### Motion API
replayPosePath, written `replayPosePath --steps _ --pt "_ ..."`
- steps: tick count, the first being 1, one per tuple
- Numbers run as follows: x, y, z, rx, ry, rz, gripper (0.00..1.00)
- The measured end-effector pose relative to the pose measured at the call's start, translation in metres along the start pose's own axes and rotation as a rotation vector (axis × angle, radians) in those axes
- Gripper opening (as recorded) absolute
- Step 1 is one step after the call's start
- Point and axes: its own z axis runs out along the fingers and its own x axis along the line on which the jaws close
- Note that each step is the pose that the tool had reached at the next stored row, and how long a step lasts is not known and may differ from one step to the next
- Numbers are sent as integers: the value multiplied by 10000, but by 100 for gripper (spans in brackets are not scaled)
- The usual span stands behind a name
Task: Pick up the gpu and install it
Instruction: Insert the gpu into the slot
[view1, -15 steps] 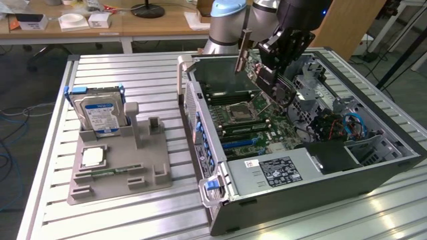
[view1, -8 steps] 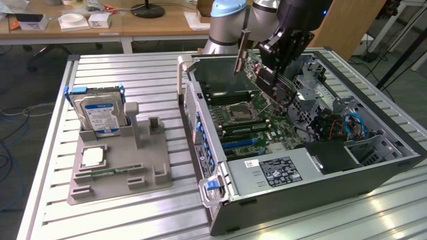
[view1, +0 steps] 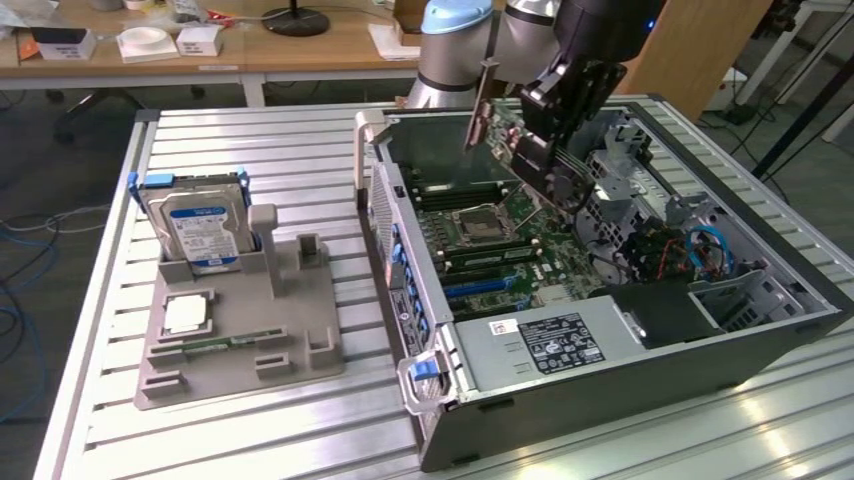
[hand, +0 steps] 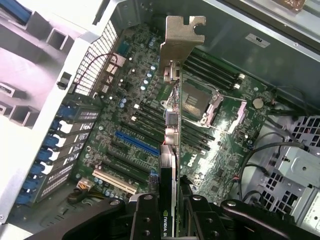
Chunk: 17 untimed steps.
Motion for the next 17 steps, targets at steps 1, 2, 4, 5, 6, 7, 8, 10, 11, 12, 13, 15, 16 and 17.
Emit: replayPosePath --steps 1,2,4,5,6,7,8,10,11,12,13,15,16,17 --pt "0 0 0 -1 3 -53 26" --pt "0 0 1 -2 5 -102 26" --pt "-1 -1 1 -3 10 -200 26" --pt "-1 0 1 -4 12 -249 26" --pt "-1 -1 1 -4 14 -298 26" --pt "-2 -1 2 -6 17 -351 26" --pt "-2 -1 2 -7 19 -399 26" --pt "-2 -1 3 -8 24 -498 26" --pt "-3 -1 3 -8 26 -547 26" --pt "-3 -2 3 -9 29 -597 26" --pt "-3 -2 4 -10 31 -648 26" --pt "-4 -2 4 -12 36 -751 26" --pt "-4 -2 4 -13 38 -800 26" --pt "-5 -2 5 -14 41 -850 26"
